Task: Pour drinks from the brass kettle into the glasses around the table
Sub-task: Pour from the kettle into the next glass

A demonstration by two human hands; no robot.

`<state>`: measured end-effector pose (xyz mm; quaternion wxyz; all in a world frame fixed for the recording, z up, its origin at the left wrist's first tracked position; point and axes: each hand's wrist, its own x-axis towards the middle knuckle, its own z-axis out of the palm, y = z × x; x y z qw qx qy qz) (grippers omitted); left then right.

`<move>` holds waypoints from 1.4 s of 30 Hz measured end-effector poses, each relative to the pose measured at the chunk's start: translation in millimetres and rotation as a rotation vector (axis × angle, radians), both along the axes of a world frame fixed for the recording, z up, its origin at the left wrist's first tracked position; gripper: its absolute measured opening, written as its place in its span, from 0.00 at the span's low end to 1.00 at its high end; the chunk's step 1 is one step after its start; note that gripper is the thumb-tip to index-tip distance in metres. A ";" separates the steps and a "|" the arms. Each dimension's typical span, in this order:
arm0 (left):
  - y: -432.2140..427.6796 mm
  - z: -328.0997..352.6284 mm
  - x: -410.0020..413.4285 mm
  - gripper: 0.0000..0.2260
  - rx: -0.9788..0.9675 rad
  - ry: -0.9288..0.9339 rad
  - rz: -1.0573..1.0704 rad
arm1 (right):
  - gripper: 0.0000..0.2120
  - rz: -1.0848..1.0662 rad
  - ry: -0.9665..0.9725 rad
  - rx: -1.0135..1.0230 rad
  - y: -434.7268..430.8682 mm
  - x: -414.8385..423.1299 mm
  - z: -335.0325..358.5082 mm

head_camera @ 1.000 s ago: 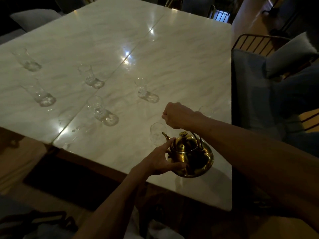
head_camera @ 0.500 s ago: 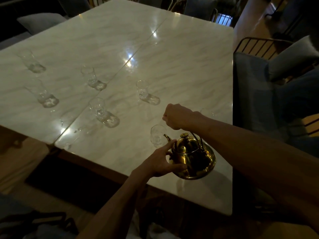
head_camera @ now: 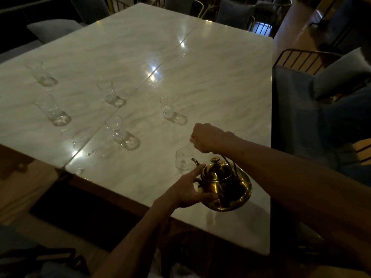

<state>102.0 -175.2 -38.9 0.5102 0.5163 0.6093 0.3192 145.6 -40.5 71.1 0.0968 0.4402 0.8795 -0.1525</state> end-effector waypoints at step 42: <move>45.0 54.6 -40.2 0.48 0.249 0.339 -0.083 | 0.14 -0.113 0.379 0.140 -5.2 18.9 75.6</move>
